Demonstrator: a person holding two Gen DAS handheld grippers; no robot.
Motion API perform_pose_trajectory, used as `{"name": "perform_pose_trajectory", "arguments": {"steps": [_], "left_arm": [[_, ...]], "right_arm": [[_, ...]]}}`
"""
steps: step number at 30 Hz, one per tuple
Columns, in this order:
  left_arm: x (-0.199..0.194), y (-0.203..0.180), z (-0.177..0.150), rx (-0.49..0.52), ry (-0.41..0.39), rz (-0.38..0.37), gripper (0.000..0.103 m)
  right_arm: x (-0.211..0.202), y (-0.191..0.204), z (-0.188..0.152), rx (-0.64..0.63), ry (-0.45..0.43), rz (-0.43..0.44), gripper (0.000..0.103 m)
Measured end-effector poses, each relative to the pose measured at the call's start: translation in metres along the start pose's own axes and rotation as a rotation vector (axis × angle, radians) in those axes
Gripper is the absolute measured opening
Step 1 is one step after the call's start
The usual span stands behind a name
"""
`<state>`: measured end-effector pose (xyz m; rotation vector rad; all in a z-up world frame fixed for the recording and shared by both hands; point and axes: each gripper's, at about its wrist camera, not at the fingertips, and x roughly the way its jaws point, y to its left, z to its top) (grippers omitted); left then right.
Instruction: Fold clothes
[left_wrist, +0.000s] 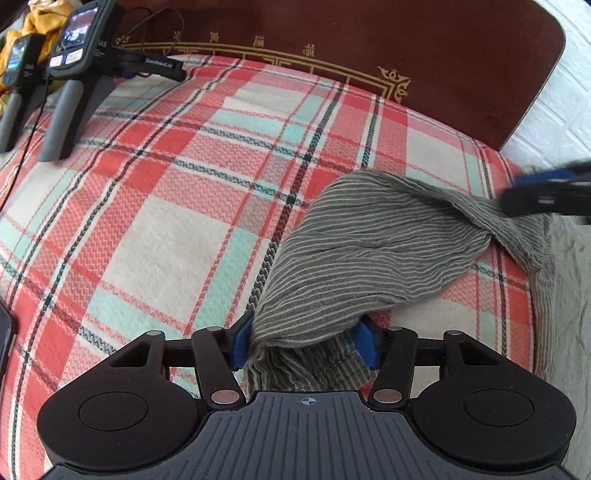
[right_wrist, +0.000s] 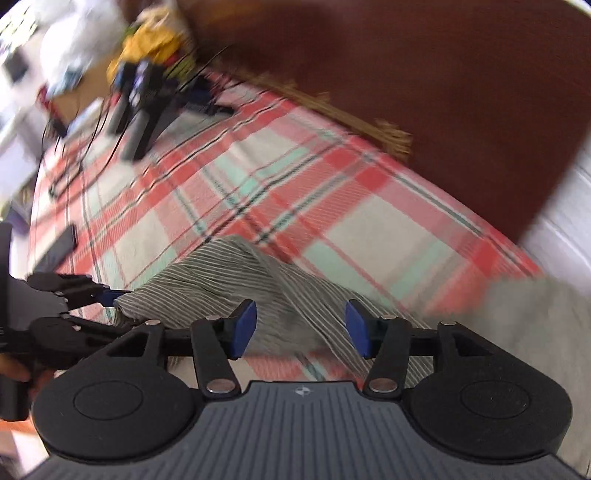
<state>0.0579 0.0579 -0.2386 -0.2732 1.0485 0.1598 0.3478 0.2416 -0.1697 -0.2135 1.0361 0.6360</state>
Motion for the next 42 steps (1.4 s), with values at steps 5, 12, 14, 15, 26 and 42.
{"name": "perform_pose_trajectory", "arguments": {"steps": [5, 12, 14, 15, 26, 42], "left_arm": [[0.001, 0.013, 0.002, -0.006, 0.022, 0.0, 0.015], [-0.026, 0.023, 0.016, -0.005, -0.049, -0.015, 0.007], [-0.052, 0.021, 0.021, 0.014, -0.118, -0.027, 0.007], [-0.067, 0.019, 0.022, 0.028, -0.152, -0.04, 0.007], [-0.088, -0.035, -0.058, 0.211, 0.101, -0.212, 0.035], [-0.094, 0.004, -0.066, 0.035, 0.159, -0.201, 0.058]], "right_arm": [[0.046, 0.026, 0.021, -0.112, 0.033, -0.025, 0.055], [0.019, 0.002, 0.024, -0.016, -0.026, 0.061, 0.003], [-0.018, -0.007, 0.016, -0.001, -0.092, 0.115, 0.003], [-0.037, -0.01, 0.009, -0.001, -0.118, 0.144, 0.003], [-0.062, -0.029, -0.139, 0.066, 0.15, 0.167, 0.005], [-0.11, -0.037, -0.171, 0.108, 0.111, 0.159, 0.052]]}}
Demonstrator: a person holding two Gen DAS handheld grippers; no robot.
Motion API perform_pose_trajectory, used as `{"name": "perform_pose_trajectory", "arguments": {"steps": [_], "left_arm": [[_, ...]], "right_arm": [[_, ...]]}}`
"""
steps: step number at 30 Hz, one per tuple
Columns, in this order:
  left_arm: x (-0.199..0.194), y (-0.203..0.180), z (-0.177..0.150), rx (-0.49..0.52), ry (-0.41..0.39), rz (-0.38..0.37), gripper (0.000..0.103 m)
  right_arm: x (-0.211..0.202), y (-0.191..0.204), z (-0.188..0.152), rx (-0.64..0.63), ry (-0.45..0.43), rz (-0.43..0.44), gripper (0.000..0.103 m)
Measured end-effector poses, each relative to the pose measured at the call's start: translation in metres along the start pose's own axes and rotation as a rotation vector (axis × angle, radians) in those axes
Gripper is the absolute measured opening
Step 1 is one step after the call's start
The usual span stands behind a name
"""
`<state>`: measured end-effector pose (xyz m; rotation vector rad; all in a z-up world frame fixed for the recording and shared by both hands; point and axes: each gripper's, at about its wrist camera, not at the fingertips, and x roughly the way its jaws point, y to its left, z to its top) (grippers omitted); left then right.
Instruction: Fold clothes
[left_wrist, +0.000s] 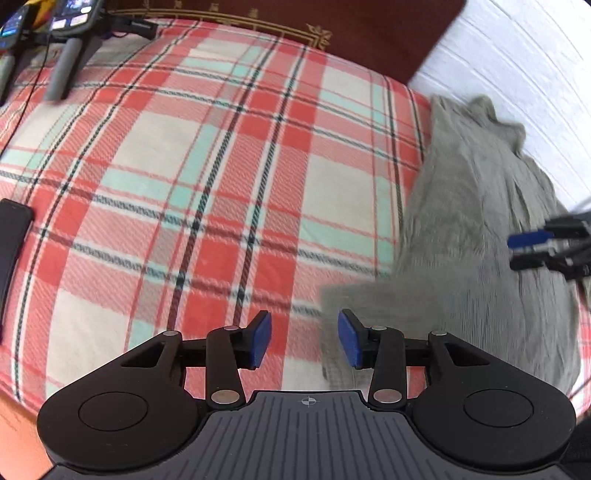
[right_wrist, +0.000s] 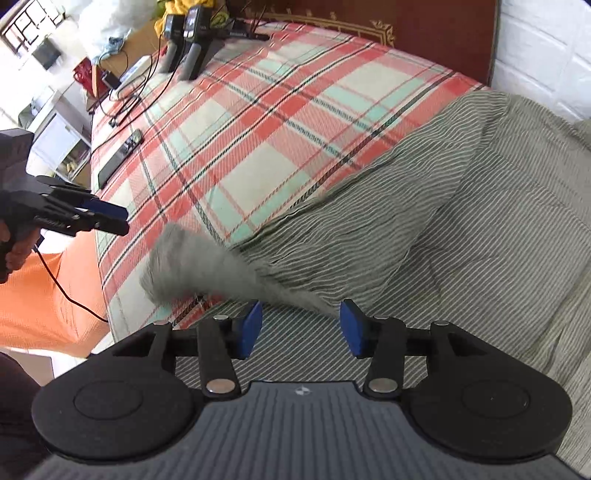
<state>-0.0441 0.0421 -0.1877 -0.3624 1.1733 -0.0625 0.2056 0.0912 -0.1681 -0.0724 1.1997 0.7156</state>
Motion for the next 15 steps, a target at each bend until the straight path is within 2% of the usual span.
{"name": "perform_pose_trajectory", "arguments": {"steps": [3, 5, 8, 10, 12, 13, 14, 15], "left_arm": [[0.018, 0.005, 0.009, -0.062, 0.063, -0.083, 0.059], [0.031, -0.001, 0.014, -0.055, 0.091, -0.118, 0.059], [0.049, -0.014, 0.016, -0.007, 0.123, -0.113, 0.059], [0.061, -0.018, 0.019, -0.007, 0.134, -0.109, 0.062], [0.068, -0.02, 0.02, -0.015, 0.134, -0.103, 0.06], [0.069, -0.021, 0.021, -0.016, 0.131, -0.101, 0.049], [0.068, -0.023, 0.021, -0.007, 0.124, -0.101, 0.022], [0.066, -0.024, 0.021, 0.002, 0.116, -0.101, 0.001]], "right_arm": [[0.0, 0.003, 0.0, 0.017, -0.01, 0.004, 0.052], [0.002, 0.007, 0.0, 0.016, -0.012, 0.005, 0.052], [0.003, 0.012, -0.002, 0.021, -0.015, 0.003, 0.052], [0.002, 0.011, -0.005, 0.031, -0.013, -0.003, 0.052], [0.001, 0.012, -0.007, 0.04, -0.012, -0.013, 0.052], [0.0, 0.012, -0.008, 0.043, -0.015, -0.018, 0.052], [-0.001, 0.012, -0.009, 0.047, -0.019, -0.022, 0.052], [-0.002, 0.012, -0.009, 0.051, -0.023, -0.026, 0.052]]}}
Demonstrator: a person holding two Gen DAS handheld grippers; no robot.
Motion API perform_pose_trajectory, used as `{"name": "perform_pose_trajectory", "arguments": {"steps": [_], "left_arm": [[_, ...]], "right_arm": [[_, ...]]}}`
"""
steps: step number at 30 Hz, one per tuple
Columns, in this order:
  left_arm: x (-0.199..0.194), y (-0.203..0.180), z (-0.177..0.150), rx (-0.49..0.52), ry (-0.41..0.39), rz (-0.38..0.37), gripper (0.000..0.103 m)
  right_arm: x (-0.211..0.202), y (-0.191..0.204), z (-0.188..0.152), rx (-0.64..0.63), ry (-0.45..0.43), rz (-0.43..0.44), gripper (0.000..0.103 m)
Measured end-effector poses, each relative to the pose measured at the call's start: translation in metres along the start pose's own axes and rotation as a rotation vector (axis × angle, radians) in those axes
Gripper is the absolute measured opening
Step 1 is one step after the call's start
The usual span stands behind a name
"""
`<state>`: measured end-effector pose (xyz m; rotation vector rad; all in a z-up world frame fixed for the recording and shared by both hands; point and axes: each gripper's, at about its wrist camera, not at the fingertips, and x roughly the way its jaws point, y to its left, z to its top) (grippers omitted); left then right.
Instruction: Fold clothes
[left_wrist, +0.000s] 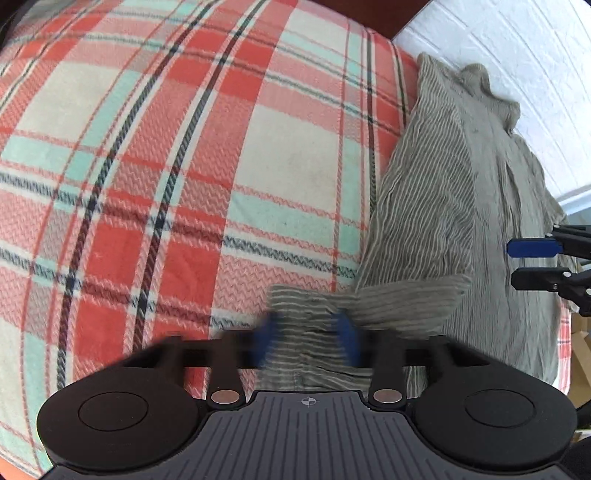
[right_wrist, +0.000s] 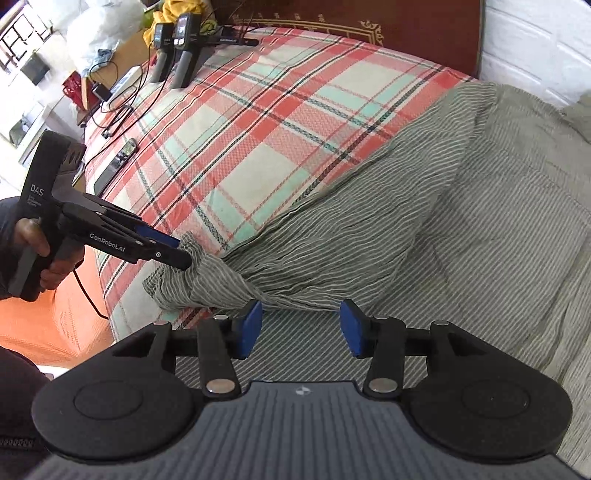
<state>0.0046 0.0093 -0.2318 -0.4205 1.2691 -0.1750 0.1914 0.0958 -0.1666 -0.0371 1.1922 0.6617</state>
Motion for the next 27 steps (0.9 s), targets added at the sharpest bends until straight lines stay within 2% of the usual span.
{"name": "perform_pose_trajectory", "arguments": {"steps": [4, 7, 10, 15, 17, 18, 20, 23, 25, 27], "left_arm": [[-0.029, -0.021, -0.002, 0.069, -0.08, -0.021, 0.001], [-0.05, -0.044, -0.007, 0.125, -0.1, -0.076, 0.0], [-0.053, -0.066, -0.013, 0.158, -0.072, -0.097, 0.0], [-0.021, -0.099, -0.028, 0.165, 0.027, -0.078, 0.002], [-0.005, -0.11, -0.039, 0.182, 0.068, -0.026, 0.013], [0.0, -0.111, -0.045, 0.183, 0.081, 0.001, 0.022], [-0.002, -0.106, -0.053, 0.143, 0.083, 0.035, 0.027], [-0.022, -0.095, -0.058, 0.06, 0.044, 0.029, 0.033], [-0.037, -0.089, -0.058, 0.033, 0.009, 0.053, 0.048], [-0.046, -0.08, -0.053, 0.009, -0.02, 0.078, 0.051]], "right_arm": [[-0.003, -0.001, -0.001, 0.008, -0.02, -0.004, 0.052], [-0.003, -0.003, -0.001, 0.005, -0.032, 0.016, 0.052], [-0.002, -0.006, -0.001, -0.007, -0.035, 0.04, 0.052], [-0.007, -0.01, -0.007, -0.021, -0.05, 0.07, 0.052], [-0.01, -0.012, -0.012, -0.033, -0.051, 0.081, 0.052], [-0.011, -0.014, -0.015, -0.041, -0.05, 0.086, 0.052], [-0.014, -0.02, -0.019, -0.047, -0.047, 0.086, 0.052], [-0.021, -0.028, -0.024, -0.044, -0.063, 0.075, 0.052], [-0.027, -0.035, -0.025, -0.033, -0.078, 0.067, 0.052], [-0.031, -0.042, -0.026, -0.019, -0.089, 0.062, 0.052]]}}
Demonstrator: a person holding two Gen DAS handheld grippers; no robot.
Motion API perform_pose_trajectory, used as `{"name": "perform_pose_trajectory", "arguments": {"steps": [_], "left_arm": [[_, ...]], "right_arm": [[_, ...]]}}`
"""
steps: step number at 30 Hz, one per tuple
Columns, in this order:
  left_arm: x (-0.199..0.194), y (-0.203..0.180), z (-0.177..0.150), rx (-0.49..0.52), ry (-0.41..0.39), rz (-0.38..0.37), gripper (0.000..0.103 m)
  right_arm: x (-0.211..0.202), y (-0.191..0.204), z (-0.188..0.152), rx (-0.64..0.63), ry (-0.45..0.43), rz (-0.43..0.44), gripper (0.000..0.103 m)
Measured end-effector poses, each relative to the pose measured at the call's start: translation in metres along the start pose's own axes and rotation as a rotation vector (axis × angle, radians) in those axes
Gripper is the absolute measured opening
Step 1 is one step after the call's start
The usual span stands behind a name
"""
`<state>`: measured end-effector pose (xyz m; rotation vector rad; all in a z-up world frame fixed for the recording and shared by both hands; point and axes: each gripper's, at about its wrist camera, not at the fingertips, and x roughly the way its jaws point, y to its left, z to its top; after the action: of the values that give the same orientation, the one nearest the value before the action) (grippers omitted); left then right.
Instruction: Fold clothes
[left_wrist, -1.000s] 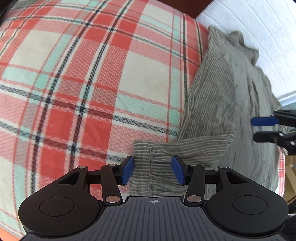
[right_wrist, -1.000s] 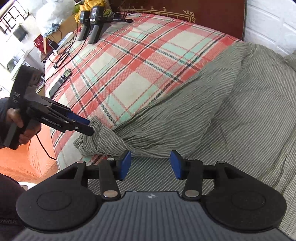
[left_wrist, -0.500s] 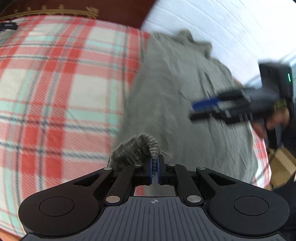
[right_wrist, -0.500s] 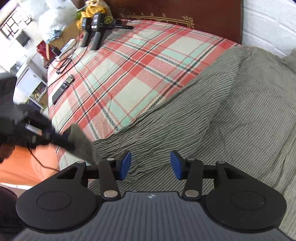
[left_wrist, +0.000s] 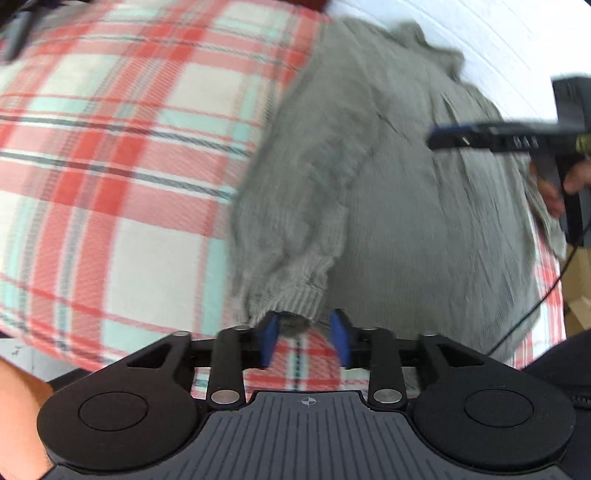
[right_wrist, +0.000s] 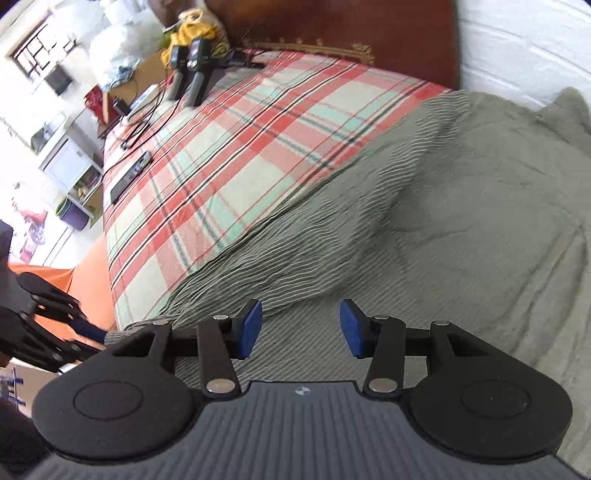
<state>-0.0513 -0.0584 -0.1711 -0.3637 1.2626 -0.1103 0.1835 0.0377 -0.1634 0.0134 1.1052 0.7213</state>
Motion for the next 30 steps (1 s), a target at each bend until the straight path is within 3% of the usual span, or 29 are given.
{"name": "perform_pose_trajectory", "arguments": {"steps": [5, 8, 10, 14, 20, 26, 27, 28, 29, 30], "left_arm": [[-0.022, 0.034, -0.006, -0.055, -0.017, -0.017, 0.054], [-0.03, 0.046, -0.005, -0.069, -0.03, -0.013, 0.062], [-0.027, 0.068, 0.003, -0.101, -0.051, 0.026, 0.061], [-0.003, 0.119, 0.017, -0.158, -0.075, 0.03, 0.054], [0.039, 0.121, 0.033, -0.108, -0.034, 0.04, 0.05], [0.036, 0.131, 0.028, -0.145, -0.054, 0.002, 0.05], [0.036, 0.132, 0.026, -0.156, -0.054, -0.006, 0.046], [0.037, 0.133, 0.025, -0.158, -0.051, -0.009, 0.01], [0.038, 0.133, 0.025, -0.154, -0.039, -0.024, 0.001], [0.038, 0.133, 0.025, -0.15, -0.033, -0.043, 0.001]], "right_arm": [[-0.008, -0.008, -0.001, -0.005, -0.009, -0.015, 0.052], [-0.01, -0.009, -0.004, -0.005, -0.008, -0.013, 0.052], [-0.007, -0.01, -0.006, 0.003, 0.003, -0.017, 0.052], [0.001, -0.007, -0.009, 0.011, 0.027, -0.021, 0.052], [0.0, 0.001, -0.012, -0.003, 0.038, -0.02, 0.052], [-0.006, -0.005, -0.015, 0.034, 0.032, -0.039, 0.052], [-0.007, -0.007, -0.014, 0.042, 0.029, -0.039, 0.052], [-0.007, -0.009, -0.011, 0.049, 0.025, -0.037, 0.052], [-0.007, -0.01, -0.005, 0.051, 0.022, -0.039, 0.052], [-0.007, -0.011, 0.002, 0.048, 0.016, -0.046, 0.052]]}}
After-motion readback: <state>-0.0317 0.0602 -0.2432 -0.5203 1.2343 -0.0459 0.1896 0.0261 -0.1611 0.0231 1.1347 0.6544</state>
